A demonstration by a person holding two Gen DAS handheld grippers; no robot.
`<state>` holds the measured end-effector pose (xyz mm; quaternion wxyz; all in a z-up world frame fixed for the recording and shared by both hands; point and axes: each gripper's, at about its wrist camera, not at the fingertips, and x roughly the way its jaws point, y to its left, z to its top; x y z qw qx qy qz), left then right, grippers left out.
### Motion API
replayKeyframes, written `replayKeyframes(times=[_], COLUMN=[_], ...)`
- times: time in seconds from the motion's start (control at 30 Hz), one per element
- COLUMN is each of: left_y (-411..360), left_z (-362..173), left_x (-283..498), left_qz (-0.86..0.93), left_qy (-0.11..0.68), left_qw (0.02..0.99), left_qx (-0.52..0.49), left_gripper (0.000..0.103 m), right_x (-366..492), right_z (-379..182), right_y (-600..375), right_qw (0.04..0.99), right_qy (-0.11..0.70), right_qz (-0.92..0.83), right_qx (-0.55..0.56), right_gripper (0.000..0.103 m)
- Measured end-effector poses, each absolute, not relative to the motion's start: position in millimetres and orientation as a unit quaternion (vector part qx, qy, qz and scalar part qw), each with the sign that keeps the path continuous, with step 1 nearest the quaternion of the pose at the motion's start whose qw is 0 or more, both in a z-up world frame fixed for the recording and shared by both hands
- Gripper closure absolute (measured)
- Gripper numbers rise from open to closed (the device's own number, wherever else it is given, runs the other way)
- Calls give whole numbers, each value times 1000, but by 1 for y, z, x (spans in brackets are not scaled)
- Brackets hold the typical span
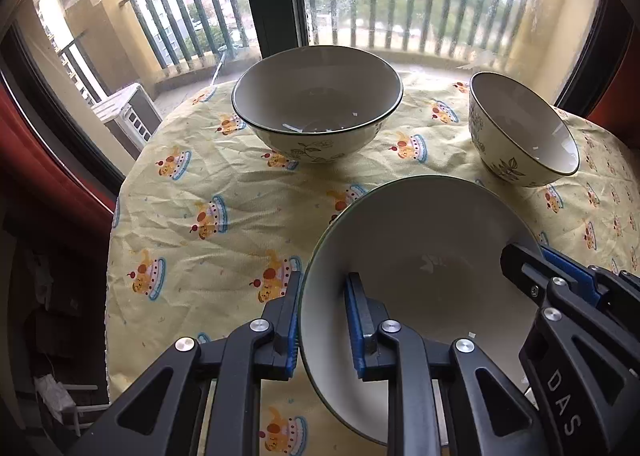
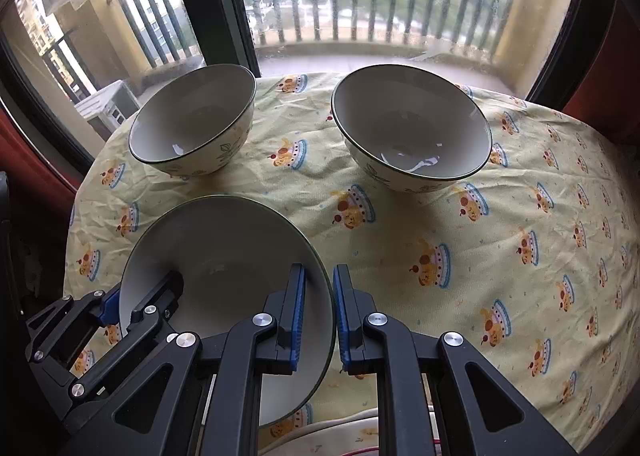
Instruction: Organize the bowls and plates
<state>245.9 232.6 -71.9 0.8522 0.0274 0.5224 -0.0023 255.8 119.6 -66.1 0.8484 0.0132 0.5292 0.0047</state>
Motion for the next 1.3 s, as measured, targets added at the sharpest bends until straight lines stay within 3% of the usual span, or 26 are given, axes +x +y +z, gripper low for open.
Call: replayKeyframes(times=[0.33, 1.3], left_y=[206, 18], left_z=[-51, -16], left_x=[232, 146], left_qz=[-10, -26], left_qy=[505, 482], left_qw=[863, 876], left_qx=[33, 25], left_gripper=[85, 85], right_x=[242, 147], right_z=[-47, 0], right_y=[96, -94], right_qw=[859, 874], right_qy=[512, 485], right_qz=[1, -20], right_qx=[21, 29], right_gripper=[85, 85])
